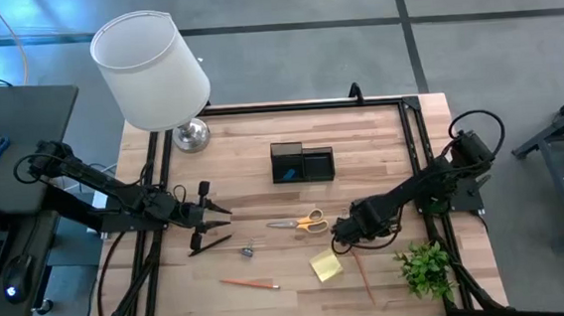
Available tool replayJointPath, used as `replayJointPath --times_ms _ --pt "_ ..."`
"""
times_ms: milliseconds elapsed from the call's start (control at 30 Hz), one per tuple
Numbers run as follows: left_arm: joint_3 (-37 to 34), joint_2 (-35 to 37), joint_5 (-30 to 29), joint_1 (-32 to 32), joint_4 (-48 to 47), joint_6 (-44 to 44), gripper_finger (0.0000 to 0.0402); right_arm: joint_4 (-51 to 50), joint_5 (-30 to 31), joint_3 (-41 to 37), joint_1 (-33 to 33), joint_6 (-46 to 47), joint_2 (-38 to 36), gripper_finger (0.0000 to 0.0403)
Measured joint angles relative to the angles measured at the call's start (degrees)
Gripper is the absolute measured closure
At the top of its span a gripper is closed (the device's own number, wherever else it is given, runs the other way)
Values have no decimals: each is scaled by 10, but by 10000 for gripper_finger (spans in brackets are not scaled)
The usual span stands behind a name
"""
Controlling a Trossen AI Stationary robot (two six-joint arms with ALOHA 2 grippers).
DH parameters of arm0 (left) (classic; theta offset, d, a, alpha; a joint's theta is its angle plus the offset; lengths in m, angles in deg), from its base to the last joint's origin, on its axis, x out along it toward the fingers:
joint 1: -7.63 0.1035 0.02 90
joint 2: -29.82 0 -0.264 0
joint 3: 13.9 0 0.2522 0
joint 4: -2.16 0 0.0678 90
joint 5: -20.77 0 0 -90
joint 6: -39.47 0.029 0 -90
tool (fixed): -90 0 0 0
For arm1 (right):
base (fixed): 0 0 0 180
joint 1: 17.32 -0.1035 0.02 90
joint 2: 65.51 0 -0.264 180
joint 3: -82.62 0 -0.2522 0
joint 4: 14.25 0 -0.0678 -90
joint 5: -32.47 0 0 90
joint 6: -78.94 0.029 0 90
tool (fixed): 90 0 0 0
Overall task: Pick and place office supplies into organizer
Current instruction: Put the bottom right black binder clip into the black desk organizer
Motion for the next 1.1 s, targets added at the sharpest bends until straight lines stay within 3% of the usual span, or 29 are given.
replayJointPath --times_ms 300,433,500,567,667,733,1000,1100 --pt "0 0 0 0 -6 -9 291 -5 -18 0 -2 43 0 150" --pt "0 0 0 0 -6 -10 291 9 10 0 -1 43 0 151" --pt "0 0 0 0 -5 -10 291 29 36 0 4 -11 0 151" --pt "0 0 0 0 -5 -10 291 61 56 0 10 -126 0 151" --pt "0 0 0 0 -3 -10 291 107 50 0 26 -331 0 151" --pt "0 0 0 0 -1 -6 291 128 35 0 38 -421 0 151" --pt "0 0 0 0 -1 -1 291 123 -28 1 83 -538 0 151" --pt "0 0 0 0 -1 -1 291 119 -24 20 96 -594 0 151"
